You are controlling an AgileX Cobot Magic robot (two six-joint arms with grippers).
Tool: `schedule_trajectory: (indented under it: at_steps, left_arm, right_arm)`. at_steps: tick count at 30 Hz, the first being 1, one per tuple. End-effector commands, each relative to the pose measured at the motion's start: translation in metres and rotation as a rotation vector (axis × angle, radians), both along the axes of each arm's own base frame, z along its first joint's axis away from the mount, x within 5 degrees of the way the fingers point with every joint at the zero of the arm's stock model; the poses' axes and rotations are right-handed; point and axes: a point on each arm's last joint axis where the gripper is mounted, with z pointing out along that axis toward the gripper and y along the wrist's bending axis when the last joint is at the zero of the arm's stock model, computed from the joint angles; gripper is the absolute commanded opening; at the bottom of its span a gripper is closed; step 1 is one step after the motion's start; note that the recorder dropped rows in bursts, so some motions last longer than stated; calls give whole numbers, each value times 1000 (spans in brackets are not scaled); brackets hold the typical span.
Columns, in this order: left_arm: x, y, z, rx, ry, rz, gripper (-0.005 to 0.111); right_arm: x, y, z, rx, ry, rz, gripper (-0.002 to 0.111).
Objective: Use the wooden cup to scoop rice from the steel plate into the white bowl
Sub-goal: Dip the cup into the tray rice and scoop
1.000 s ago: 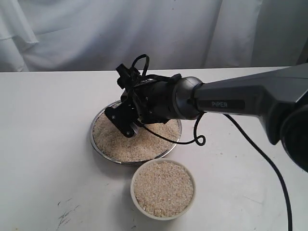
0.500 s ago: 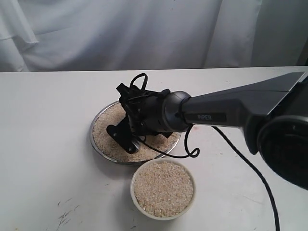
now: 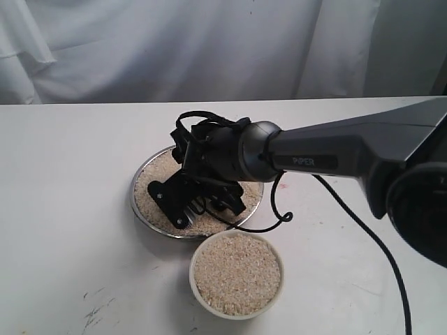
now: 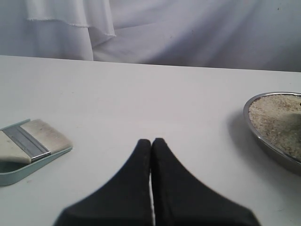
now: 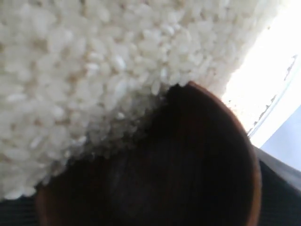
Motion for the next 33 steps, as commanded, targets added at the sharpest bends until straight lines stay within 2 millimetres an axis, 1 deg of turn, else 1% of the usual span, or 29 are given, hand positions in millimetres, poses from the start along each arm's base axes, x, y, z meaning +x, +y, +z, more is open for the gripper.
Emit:
schedule_trajectory:
  at_steps: [1,5,10,14,19,22,28,33]
  left_arm:
    - [0,0,0,-2,-13,2,0]
    - [0,0,0,-2,-13,2,0]
    - [0,0,0,-2,-13,2,0]
    - [0,0,0,-2,-13,2,0]
    - [0,0,0,-2,-13,2,0]
    - [0,0,0,-2,-13,2,0]
    - [0,0,0,-2,-13,2,0]
    - [0,0,0,-2,-13,2,0]
  right_arm:
    - [-5,-4,-18,59,136,-99,0]
    - [3,-14,-20,103,189,-177,0]
    - [11,-21,-20,172,281,-241,0]
    - [18,-20,-13,260,345,-298,0]
    - [24,-20,-1,349,503,-350,0]
    - [28,-19,6,419,563,-377,0]
    - [38,-20,20,503,638,-410,0]
    - [49,-22,31,550,614,-417,0]
